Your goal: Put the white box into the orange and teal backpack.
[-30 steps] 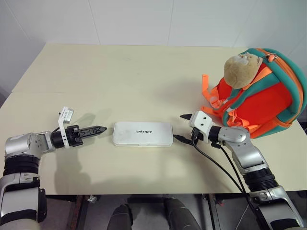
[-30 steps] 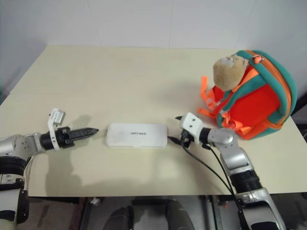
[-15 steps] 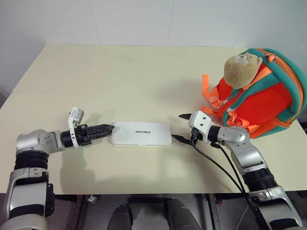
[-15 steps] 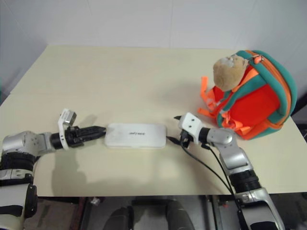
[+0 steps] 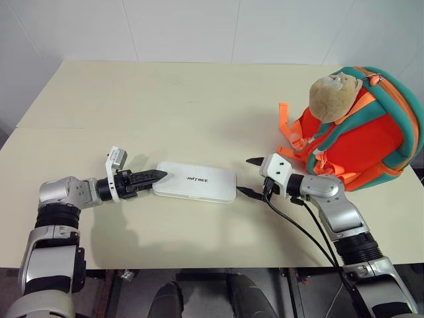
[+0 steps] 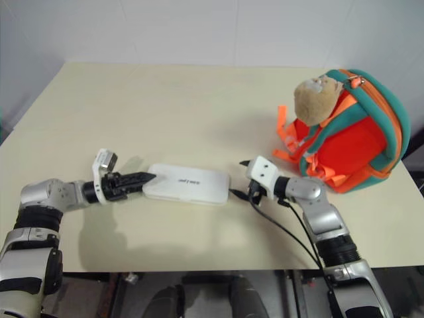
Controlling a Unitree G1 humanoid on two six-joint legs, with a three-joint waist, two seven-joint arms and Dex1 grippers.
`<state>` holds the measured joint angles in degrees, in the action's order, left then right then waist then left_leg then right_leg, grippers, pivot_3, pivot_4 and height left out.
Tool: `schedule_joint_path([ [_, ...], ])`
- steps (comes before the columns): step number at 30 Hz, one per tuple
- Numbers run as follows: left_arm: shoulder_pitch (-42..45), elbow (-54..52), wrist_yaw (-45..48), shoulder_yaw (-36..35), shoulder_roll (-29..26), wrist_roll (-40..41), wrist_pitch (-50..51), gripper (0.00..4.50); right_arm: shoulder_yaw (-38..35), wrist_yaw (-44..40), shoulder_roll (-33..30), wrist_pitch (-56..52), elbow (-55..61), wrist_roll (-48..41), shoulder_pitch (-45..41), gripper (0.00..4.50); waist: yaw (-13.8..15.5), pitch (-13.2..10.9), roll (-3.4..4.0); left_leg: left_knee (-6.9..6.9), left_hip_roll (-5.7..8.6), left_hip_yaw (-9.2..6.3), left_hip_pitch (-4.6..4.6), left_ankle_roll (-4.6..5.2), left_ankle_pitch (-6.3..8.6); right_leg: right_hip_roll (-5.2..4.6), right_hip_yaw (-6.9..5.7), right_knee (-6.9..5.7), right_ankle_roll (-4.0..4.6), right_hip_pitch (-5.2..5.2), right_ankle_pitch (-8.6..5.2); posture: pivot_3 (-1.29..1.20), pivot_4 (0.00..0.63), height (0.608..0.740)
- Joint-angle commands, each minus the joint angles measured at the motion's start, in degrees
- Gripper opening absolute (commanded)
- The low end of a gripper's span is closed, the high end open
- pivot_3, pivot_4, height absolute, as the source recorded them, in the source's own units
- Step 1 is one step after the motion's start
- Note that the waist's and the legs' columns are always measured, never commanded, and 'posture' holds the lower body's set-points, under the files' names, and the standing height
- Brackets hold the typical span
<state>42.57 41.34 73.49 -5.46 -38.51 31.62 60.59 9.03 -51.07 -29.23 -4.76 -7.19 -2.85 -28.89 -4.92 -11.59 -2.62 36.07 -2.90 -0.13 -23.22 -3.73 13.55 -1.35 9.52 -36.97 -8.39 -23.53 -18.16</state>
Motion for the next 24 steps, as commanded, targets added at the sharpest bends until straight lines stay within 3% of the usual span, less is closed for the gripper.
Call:
schedule_joint_path([
  [1,0.7,0.6,2.3,1.2,-0.3,-1.6,-3.6,4.48,-0.6,-0.3,-0.2,1.2,2.7,-1.1,0.1,4.5,0.0,0.0,0.0,0.0,0.0,0.0,0.0,0.0,0.0,0.0,0.0,0.0,0.0,0.0,0.0,0.0,0.15,0.74],
  [8,3.1,3.3,8.0,6.6,-1.9,-6.2,-6.8,4.48,-0.6,-0.8,-0.2,1.4,3.1,-1.2,0.5,4.5,0.0,0.0,0.0,0.0,0.0,0.0,0.0,-0.02,-0.01,0.0,0.0,0.0,0.0,0.0,0.0,0.0,0.15,0.74],
  [24,11.7,14.8,15.4,10.8,0.2,-13.7,-12.9,4.48,-0.4,-4.5,0.0,10.5,2.9,-3.3,1.9,4.5,0.0,0.0,0.0,-0.04,0.01,-0.03,-0.04,-0.01,-0.01,0.01,-0.02,0.07,-0.03,0.01,-0.02,0.0,0.15,0.74],
])
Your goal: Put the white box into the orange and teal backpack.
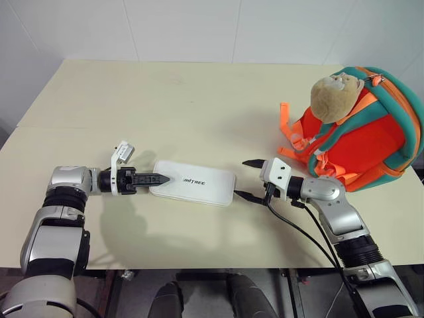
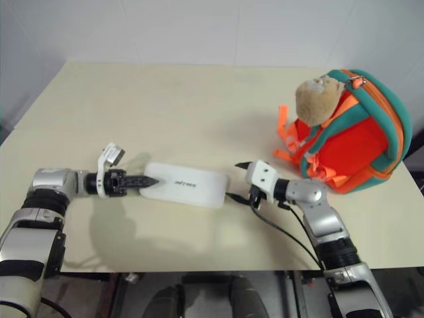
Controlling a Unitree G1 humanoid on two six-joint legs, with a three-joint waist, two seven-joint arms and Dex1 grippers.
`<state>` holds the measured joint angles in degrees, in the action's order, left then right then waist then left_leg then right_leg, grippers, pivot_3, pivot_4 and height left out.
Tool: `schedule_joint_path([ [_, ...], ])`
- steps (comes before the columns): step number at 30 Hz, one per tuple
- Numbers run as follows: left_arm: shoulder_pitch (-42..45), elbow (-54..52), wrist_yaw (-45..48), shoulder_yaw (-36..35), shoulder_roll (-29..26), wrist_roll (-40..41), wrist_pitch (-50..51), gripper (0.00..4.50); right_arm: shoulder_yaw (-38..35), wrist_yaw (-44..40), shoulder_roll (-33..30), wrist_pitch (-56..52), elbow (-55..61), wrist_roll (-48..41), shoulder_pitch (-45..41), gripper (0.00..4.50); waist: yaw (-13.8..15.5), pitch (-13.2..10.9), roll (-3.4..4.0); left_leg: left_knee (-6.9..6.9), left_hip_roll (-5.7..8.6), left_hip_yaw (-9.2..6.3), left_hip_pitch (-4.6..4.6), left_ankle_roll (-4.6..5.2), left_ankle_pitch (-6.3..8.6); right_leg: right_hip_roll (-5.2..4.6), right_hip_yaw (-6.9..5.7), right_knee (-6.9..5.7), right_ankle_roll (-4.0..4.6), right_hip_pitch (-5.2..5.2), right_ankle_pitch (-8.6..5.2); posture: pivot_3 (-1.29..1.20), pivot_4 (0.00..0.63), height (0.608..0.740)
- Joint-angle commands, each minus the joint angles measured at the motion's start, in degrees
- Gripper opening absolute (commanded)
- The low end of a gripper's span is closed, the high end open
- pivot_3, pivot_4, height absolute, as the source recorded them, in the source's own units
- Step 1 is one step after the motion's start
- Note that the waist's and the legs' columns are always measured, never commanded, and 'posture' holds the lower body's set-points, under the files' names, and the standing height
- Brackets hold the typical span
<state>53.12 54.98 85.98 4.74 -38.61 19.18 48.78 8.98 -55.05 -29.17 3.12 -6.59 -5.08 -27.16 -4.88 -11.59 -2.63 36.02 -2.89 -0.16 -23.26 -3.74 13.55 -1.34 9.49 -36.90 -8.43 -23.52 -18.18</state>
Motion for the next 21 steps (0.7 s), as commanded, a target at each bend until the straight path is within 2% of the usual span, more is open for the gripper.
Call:
schedule_joint_path([
  [1,1.2,1.4,3.1,0.8,0.4,-1.6,-1.4,4.48,-0.3,-0.4,0.0,2.9,2.0,-0.9,0.1,4.5,0.0,0.0,0.0,0.01,0.0,0.0,0.0,0.0,0.0,0.0,0.0,0.0,0.0,0.01,0.0,0.0,0.15,0.74],
  [8,1.2,2.3,3.5,1.7,0.2,-2.8,-2.6,4.48,-0.3,0.0,0.2,3.4,0.5,-0.5,-0.9,4.5,0.0,0.0,0.0,0.05,0.01,-0.02,0.06,0.01,-0.01,0.0,0.0,-0.09,0.0,0.05,0.0,0.0,0.15,0.74],
  [11,0.8,2.1,2.7,1.8,0.1,-3.2,-3.3,3.87,-0.2,0.1,0.3,3.5,-0.1,-0.3,-1.3,4.5,0.0,0.0,0.0,0.07,0.01,-0.02,0.06,0.01,-0.02,0.0,0.0,-0.1,-0.01,0.06,0.01,0.0,0.15,0.74],
  [17,1.3,2.6,2.6,1.0,0.2,-3.9,-3.7,2.07,-0.2,0.1,0.7,3.7,-1.4,0.0,-2.3,4.5,0.0,0.0,0.0,-0.05,0.01,-0.06,0.02,0.0,-0.01,0.0,-0.03,-0.02,0.0,0.01,-0.02,0.0,0.15,0.74],
  [21,2.2,3.0,1.5,-0.9,0.3,-2.6,-2.7,1.8,-0.3,0.1,0.9,3.8,-2.2,0.2,-3.1,4.5,-0.1,0.0,0.0,0.04,0.01,-0.06,0.03,0.0,-0.01,0.0,-0.03,-0.07,-0.01,0.04,-0.01,0.0,0.15,0.74],
])
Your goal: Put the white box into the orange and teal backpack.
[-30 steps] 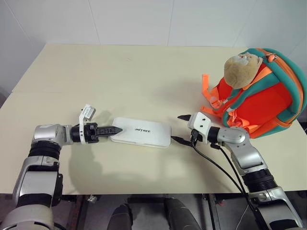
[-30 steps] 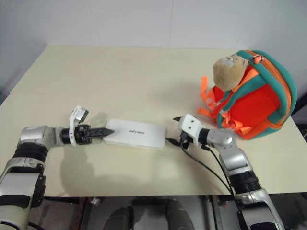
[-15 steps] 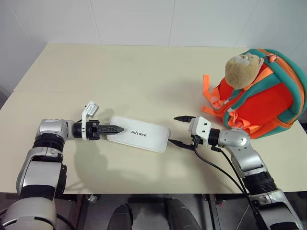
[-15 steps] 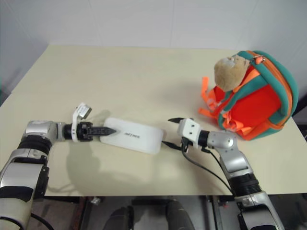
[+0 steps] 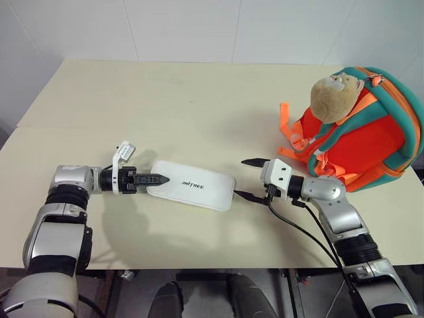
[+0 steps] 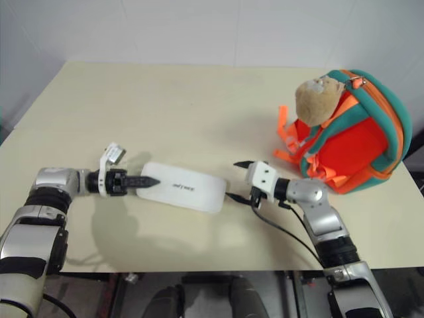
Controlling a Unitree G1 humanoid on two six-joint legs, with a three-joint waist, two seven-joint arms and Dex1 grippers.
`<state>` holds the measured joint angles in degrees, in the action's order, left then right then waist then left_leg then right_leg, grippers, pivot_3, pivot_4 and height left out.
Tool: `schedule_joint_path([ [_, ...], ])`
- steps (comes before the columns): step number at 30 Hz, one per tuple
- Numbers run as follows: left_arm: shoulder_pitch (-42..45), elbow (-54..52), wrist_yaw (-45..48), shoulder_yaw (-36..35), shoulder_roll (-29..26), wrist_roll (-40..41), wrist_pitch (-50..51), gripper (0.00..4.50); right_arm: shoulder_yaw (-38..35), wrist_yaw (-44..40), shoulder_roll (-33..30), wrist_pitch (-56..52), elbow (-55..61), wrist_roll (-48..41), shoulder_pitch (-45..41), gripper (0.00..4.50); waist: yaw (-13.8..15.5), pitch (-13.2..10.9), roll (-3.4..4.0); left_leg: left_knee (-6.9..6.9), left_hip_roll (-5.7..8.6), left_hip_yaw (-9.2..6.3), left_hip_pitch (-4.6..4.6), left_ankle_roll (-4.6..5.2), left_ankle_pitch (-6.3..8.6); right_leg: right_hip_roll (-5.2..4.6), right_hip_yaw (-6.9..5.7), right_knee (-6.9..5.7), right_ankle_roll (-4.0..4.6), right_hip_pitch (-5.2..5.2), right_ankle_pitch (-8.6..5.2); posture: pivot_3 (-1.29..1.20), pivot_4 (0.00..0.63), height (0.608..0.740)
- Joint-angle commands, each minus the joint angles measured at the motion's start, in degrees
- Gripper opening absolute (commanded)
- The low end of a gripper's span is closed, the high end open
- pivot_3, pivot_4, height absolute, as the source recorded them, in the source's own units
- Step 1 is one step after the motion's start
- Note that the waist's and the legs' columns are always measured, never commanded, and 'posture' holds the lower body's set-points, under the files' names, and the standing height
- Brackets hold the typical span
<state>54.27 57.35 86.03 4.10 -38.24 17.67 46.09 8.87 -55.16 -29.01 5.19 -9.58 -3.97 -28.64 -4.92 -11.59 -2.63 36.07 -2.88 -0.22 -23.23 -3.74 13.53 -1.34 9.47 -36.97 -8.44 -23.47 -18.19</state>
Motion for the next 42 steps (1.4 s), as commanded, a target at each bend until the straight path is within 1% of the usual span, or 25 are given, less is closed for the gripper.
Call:
schedule_joint_path([
  [1,1.2,0.7,1.2,-0.7,-0.1,-0.8,0.2,1.75,-0.3,0.3,0.8,1.7,0.7,-0.9,-1.7,4.5,0.0,0.0,0.0,0.02,0.0,0.0,0.01,0.0,-0.01,0.0,0.0,-0.02,0.0,0.0,0.01,0.0,0.15,0.74],
  [4,1.7,1.1,0.1,-2.6,0.0,0.2,1.6,1.6,-0.5,0.3,0.8,1.7,0.4,-1.0,-2.0,4.5,-0.2,0.0,0.0,0.03,0.0,0.0,0.03,-0.01,-0.05,0.01,0.0,-0.05,-0.01,0.01,0.02,0.0,0.15,0.74],
  [10,1.6,-0.3,-3.9,-11.0,0.9,5.8,4.7,1.35,-2.0,2.0,0.9,1.2,0.5,-1.4,-2.3,4.5,-0.2,0.0,0.0,-0.01,0.0,-0.04,0.0,-0.02,-0.06,0.01,-0.01,-0.06,-0.01,-0.01,0.02,0.0,0.15,0.74],
  [13,-0.3,-3.3,-5.4,-13.2,1.7,7.6,6.4,1.34,-2.7,3.6,1.1,0.9,0.7,-1.5,-2.2,4.5,-0.1,0.0,0.0,-0.04,0.0,-0.06,-0.02,-0.03,-0.06,0.01,-0.02,-0.04,-0.02,-0.02,0.02,0.0,0.15,0.74],
  [18,-5.2,-10.9,-10.8,-18.7,4.2,12.5,11.6,1.34,-5.4,8.4,1.4,-1.4,2.9,-2.3,-1.4,4.5,0.0,0.0,0.0,-0.09,0.0,-0.06,-0.05,-0.05,-0.04,-0.02,-0.04,-0.01,-0.01,-0.04,0.01,0.0,0.15,0.74],
  [21,-8.1,-16.1,-16.1,-23.5,6.4,16.1,13.8,1.34,-6.8,10.1,1.0,-3.0,5.7,-2.8,0.7,4.5,0.1,0.0,0.0,-0.09,0.0,-0.09,-0.06,-0.06,-0.04,-0.04,-0.06,-0.02,-0.01,-0.05,0.01,0.0,0.15,0.74],
  [26,-12.5,-26.5,-28.4,-34.5,11.8,23.9,16.8,1.34,-11.1,13.7,0.3,-6.9,12.7,-4.7,5.9,4.5,0.2,0.0,0.0,-0.03,0.01,-0.13,-0.07,-0.05,-0.04,-0.07,-0.09,-0.06,-0.01,-0.03,0.01,0.0,0.15,0.74],
  [30,-15.4,-34.7,-37.1,-43.4,16.8,33.0,20.6,1.34,-15.3,17.2,0.1,-11.1,20.0,-6.7,11.2,4.5,0.2,0.0,0.0,-0.01,0.02,-0.13,-0.05,-0.05,-0.04,-0.09,-0.09,-0.06,-0.02,0.0,0.01,0.0,0.15,0.74],
  [31,-16.6,-37.8,-39.4,-44.6,18.5,35.0,21.2,1.34,-16.9,18.5,0.2,-12.3,22.6,-7.3,13.5,4.5,0.3,0.0,0.0,-0.02,0.03,-0.14,-0.05,-0.05,-0.04,-0.09,-0.09,-0.06,-0.02,0.0,0.01,0.0,0.15,0.74],
  [34,-19.9,-45.1,-45.3,-46.7,22.2,39.9,22.4,1.34,-21.1,22.6,1.2,-15.8,29.3,-8.9,19.1,4.5,0.4,0.0,0.0,-0.07,0.03,-0.16,-0.06,-0.06,-0.03,-0.09,-0.1,0.02,-0.03,0.02,0.01,0.0,0.15,0.74],
  [37,-21.9,-49.2,-51.4,-48.5,25.0,44.5,22.6,1.34,-24.7,27.5,3.5,-18.8,34.8,-10.7,22.8,4.5,0.4,0.0,-0.01,-0.02,0.05,-0.15,-0.05,-0.07,-0.02,-0.1,-0.08,0.04,-0.04,0.04,0.02,0.0,0.15,0.74],
  [39,-23.1,-50.7,-53.8,-48.5,25.8,46.5,22.3,1.34,-26.0,30.1,4.7,-19.9,36.8,-11.1,23.9,4.5,0.2,0.0,-0.01,0.01,0.06,-0.15,-0.02,-0.07,-0.04,-0.09,-0.07,0.02,-0.06,0.06,0.04,0.0,0.15,0.74],
  [42,-24.3,-51.5,-56.4,-48.2,26.4,49.0,21.2,1.34,-27.4,33.6,6.2,-20.2,37.0,-10.6,23.4,4.5,0.1,0.0,-0.02,0.02,0.07,-0.12,0.05,-0.07,-0.08,-0.08,-0.05,0.07,-0.05,0.11,0.08,0.0,0.15,0.74],
])
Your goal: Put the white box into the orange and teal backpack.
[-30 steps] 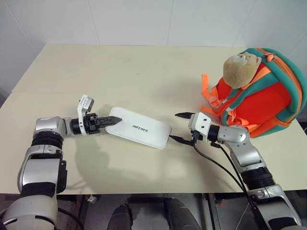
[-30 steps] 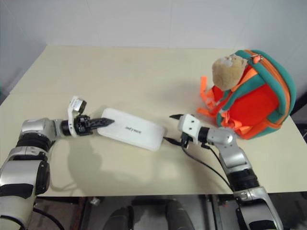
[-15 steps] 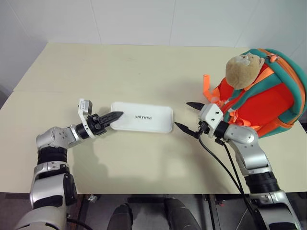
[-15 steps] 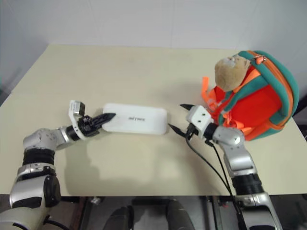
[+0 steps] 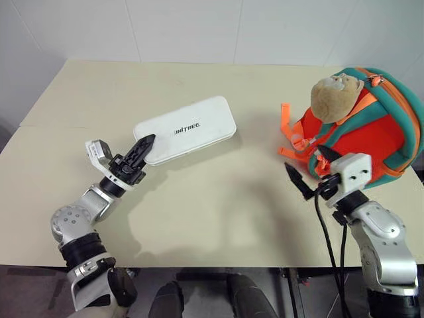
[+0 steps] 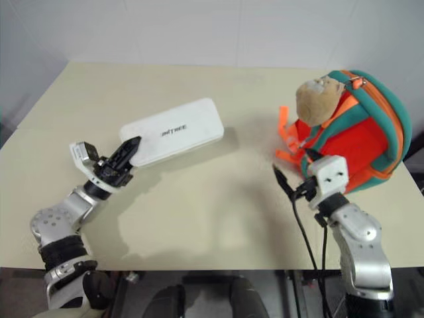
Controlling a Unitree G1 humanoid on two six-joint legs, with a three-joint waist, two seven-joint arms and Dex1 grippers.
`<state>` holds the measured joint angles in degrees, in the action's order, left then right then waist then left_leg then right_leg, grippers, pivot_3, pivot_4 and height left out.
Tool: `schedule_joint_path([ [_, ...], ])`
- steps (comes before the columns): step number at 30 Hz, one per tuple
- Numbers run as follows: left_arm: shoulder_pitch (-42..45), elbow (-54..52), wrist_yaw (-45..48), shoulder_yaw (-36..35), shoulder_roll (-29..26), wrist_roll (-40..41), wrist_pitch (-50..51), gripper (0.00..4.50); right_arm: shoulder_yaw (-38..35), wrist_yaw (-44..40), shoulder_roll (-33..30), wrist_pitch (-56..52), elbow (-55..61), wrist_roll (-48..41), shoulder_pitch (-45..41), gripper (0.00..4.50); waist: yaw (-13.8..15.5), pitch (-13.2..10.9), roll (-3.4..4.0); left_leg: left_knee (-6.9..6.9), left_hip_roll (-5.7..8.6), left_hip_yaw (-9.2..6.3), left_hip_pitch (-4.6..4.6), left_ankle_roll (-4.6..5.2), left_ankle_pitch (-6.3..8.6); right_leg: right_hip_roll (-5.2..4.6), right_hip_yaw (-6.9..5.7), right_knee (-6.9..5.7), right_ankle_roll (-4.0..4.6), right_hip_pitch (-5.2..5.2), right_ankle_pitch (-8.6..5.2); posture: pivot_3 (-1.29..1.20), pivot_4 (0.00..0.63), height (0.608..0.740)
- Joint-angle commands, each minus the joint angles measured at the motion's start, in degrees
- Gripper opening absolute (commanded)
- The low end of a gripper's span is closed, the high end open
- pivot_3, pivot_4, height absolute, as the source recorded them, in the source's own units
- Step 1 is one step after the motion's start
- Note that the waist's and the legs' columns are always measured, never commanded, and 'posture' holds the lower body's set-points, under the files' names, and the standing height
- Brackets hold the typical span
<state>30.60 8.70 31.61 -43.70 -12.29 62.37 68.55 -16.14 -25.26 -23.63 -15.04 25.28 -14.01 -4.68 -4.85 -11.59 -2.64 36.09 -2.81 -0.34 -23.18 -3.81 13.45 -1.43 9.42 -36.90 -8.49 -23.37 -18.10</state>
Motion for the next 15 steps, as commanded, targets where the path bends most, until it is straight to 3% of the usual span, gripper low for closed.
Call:
schedule_joint_path([
  [1,-0.8,-3.0,-2.7,-0.3,0.7,5.0,-1.7,1.34,-2.6,4.8,1.2,0.2,1.6,-0.2,-1.1,4.5,0.0,0.0,0.0,0.0,0.01,0.0,0.0,0.01,-0.02,0.0,0.0,0.05,0.01,0.01,0.01,0.0,0.15,0.74],
  [15,-2.6,-2.9,-4.4,4.7,-1.2,10.0,-4.2,1.34,-4.6,9.1,0.4,5.2,-14.0,0.8,-9.8,4.5,0.1,0.0,0.0,-0.28,0.01,0.02,-0.09,0.01,0.02,-0.01,0.01,0.42,0.01,-0.02,0.04,0.0,0.15,0.74],
])
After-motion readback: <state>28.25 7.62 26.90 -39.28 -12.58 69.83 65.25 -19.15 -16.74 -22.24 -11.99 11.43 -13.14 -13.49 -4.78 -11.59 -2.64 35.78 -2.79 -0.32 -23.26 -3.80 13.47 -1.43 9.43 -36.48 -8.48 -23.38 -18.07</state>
